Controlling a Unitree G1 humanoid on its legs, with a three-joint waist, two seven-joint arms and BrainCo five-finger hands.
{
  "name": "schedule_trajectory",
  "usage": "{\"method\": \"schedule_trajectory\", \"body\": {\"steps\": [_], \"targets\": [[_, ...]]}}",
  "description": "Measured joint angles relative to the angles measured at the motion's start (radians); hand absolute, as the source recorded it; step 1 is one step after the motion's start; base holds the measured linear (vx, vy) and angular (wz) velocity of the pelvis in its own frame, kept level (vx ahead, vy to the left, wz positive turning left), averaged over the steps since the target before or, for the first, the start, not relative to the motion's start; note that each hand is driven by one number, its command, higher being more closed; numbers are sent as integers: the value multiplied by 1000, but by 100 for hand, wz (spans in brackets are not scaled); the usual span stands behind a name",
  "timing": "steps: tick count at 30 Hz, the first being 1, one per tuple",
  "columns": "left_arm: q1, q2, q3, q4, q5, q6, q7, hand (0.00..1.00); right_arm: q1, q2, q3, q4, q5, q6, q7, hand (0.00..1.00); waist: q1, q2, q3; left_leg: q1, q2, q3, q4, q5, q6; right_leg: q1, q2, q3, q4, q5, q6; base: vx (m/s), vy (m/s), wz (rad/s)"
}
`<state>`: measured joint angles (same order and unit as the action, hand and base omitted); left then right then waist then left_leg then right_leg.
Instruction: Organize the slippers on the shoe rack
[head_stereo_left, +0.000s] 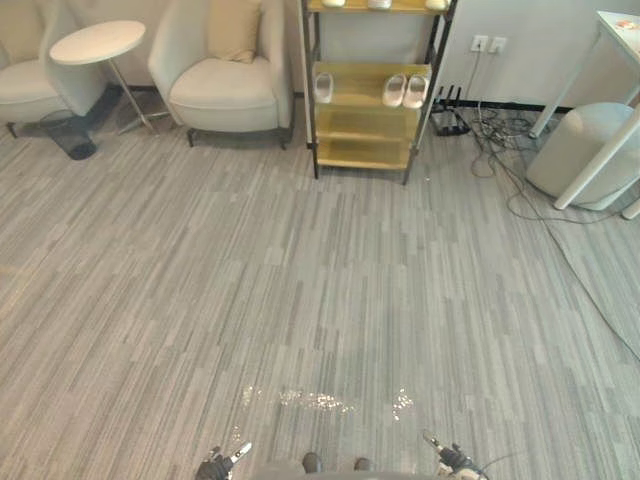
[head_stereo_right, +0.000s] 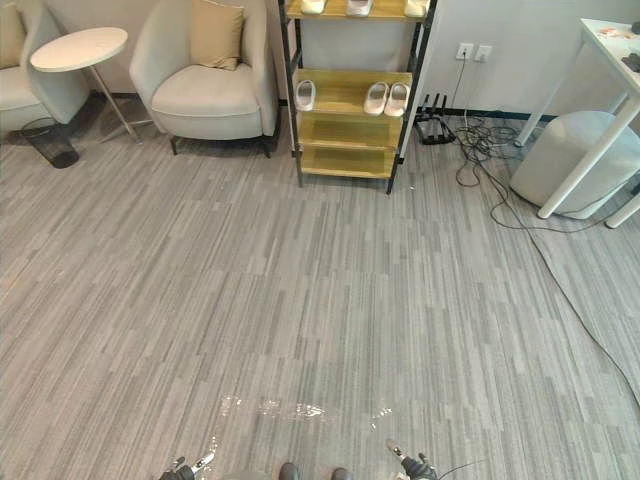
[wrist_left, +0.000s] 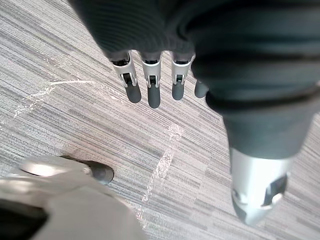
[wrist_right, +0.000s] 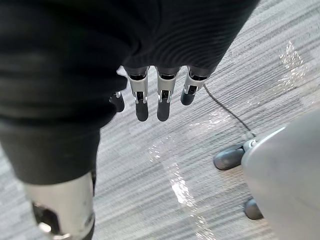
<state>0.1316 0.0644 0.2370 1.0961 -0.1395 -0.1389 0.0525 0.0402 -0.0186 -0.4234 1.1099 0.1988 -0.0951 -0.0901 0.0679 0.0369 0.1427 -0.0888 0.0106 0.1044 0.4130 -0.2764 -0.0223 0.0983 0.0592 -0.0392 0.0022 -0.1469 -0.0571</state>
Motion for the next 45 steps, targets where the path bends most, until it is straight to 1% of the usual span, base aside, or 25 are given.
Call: {"method": "schedule_trajectory", "body": {"steps": [3, 5, 7, 9, 11, 12, 14, 15, 17, 18, 21, 23, 24, 25, 26, 27, 30, 31, 33, 34, 36, 39, 42, 43, 45], "targets": [[-3, -12, 41, -59, -1, 0, 1, 0, 11, 8, 8, -15, 15, -1, -4, 0, 19, -7, 23, -194, 57, 7, 450, 79, -1, 28, 10, 26, 56, -40, -35, 97, -16, -36], [-1, -21, 54, -69, -1, 0, 1, 0, 19, 10, 27, -36, 27, 0, -12, 0, 27, -8, 30, -261, 84, 2, 553, 42, -16, 44, 4, 56, 88, -79, -37, 227, 12, -44], [-1, -27, 55, -86, -3, -1, 1, 0, 13, 10, 40, -51, 39, 0, -13, 0, 39, -15, 27, -320, 88, -4, 495, 22, -48, 51, -23, 84, 106, -108, -25, 273, 71, -40], [0, -31, 61, -87, -20, -3, 2, 0, -7, 15, 39, -50, 39, 1, -14, 0, 49, -19, 29, -345, 78, 18, 349, 26, -47, 72, -61, 109, 107, -125, 1, 382, 167, -41], [8, -41, 54, -80, -20, -3, 2, 0, -21, 15, 39, -31, 39, -1, -14, 0, 63, -7, 15, -325, 61, 12, 92, 93, -25, 79, -86, 125, 104, -150, 33, 467, 224, -49], [7, -40, 56, -72, -26, -4, 1, 0, -25, 15, 45, -29, 38, -1, -12, 0, 80, -12, 11, -325, 56, 15, 99, 121, 4, 81, -92, 138, 119, -171, 43, 592, 239, -53], [-12, -15, 54, -63, -21, -4, 0, 0, -21, 52, 102, -33, 36, 1, -6, 0, 94, -56, -3, -290, 38, 57, 94, 63, 22, 17, -124, 118, 299, -184, 79, 600, 222, -34], [-16, -3, 46, -62, -22, -2, 0, 0, -21, 66, 125, -33, 35, 1, -3, 0, 96, -71, -1, -253, 35, 68, 96, 39, 31, -33, -131, 101, 449, -171, 121, 407, 158, -29], [-23, 25, -1, -61, -19, 0, -1, 0, -22, 68, 148, -40, 34, -1, 3, 0, 97, -86, -1, -154, 33, 78, 90, -13, 47, -149, -138, 83, 798, -103, 278, 511, 180, -20], [-31, 30, -20, -61, -19, 1, -1, 0, -21, 66, 151, -47, 31, -3, 5, 0, 94, -79, 4, -108, 34, 75, 78, -27, 51, -201, -150, 45, 930, -88, 297, 495, 149, 0], [-75, 17, -14, -62, -20, 1, -6, 0, -23, 66, 150, -75, -5, -9, 8, 0, 89, -69, 9, 45, 55, 65, -17, -35, 57, -332, -202, -146, 1086, -91, 198, 453, 95, 10], [-100, -4, 21, -63, -20, 1, -15, 0, -37, 68, 147, -73, -6, -15, 9, 0, 81, -68, 11, 122, 75, 45, -73, -38, 53, -393, -207, -235, 971, -106, 159, 424, 14, 19], [-105, -23, 29, -62, -22, 1, -16, 0, -57, 65, 117, -61, -6, -11, 9, 0, 77, -62, 17, 192, 87, 41, -128, -38, 52, -401, -189, -272, 733, -98, 135, 412, -46, 21], [-105, -26, 30, -62, -22, 1, -16, 0, -58, 65, 115, -61, -6, -10, 9, 0, 77, -62, 17, 199, 88, 40, -133, -38, 52, -402, -185, -272, 698, -94, 130, 491, -84, 23], [-103, -33, 37, -61, -21, 0, -16, 0, -63, 62, 114, -54, -6, -11, 10, 0, 74, -61, 18, 213, 89, 34, -150, -43, 43, -410, -161, -251, 535, -55, 110, 490, -148, 51], [-101, -41, 44, -58, -21, 0, -15, 0, -78, 48, 114, -33, -6, -9, 10, 0, 59, -62, 19, 234, 83, 9, -168, -68, 0, -416, -141, -194, 335, 56, 93, 405, -132, 55], [-79, -47, 82, -39, -20, 1, -12, 0, -81, 41, 114, -21, -6, -3, 11, 0, 45, -60, 13, 307, 95, -63, -180, -101, -44, -392, -115, -185, 337, 133, 43, 482, -231, 64], [-69, -51, 94, -42, -19, -1, -13, 0, -83, 39, 113, -24, -8, -3, 11, 0, 45, -41, 10, 301, 120, -82, -149, -100, -45, -375, -101, -200, 339, 108, 31, 545, -270, 68], [-61, -62, 129, -45, -19, 0, -15, 0, -83, 40, 116, -28, -15, -5, 11, 0, 45, -10, 10, 175, 159, -146, 127, -91, -37, -341, -64, -235, 329, 57, 11, 509, -260, 30], [-61, -74, 159, -45, -18, 1, -14, 0, -83, 38, 119, -37, -15, -5, 9, 0, 47, 14, 20, 65, 187, -172, 368, -18, -11, -292, -31, -244, 301, 44, -7, 462, -244, -2], [-62, -69, 165, -45, -19, 3, -14, 0, -83, 40, 132, -37, -4, -4, 4, 0, 54, 18, 45, -27, 224, -171, 581, -24, -20, -199, 3, -235, 254, 27, -33, 429, -192, -17], [-80, -41, 123, -71, -19, 0, -16, 0, -82, 52, 134, -32, 0, -4, -2, 0, 67, -21, 71, -151, 214, -128, 599, -49, -59, -62, 1, -219, 156, 18, -35, 346, -122, -8], [-84, -42, 100, -92, -20, -4, -16, 0, -80, 54, 132, -31, 0, -4, -9, 0, 71, -27, 76, -227, 161, -59, 310, -61, -61, 1, -17, -212, 91, 3, -13, 283, 30, 1], [-87, -42, 98, -94, -19, -4, -15, 0, -80, 53, 132, -31, 0, -4, -9, 0, 74, -26, 78, -233, 128, -57, 207, -42, -44, 10, -32, -210, 84, -11, -8, 328, 196, -2], [-78, -43, 92, -83, -19, -4, -15, 0, -83, 41, 133, -18, -1, -4, -9, 0, 109, -30, 72, -211, 68, -61, 7, 131, -14, 24, -54, -163, 82, -38, 32, 353, 226, -48]]}}
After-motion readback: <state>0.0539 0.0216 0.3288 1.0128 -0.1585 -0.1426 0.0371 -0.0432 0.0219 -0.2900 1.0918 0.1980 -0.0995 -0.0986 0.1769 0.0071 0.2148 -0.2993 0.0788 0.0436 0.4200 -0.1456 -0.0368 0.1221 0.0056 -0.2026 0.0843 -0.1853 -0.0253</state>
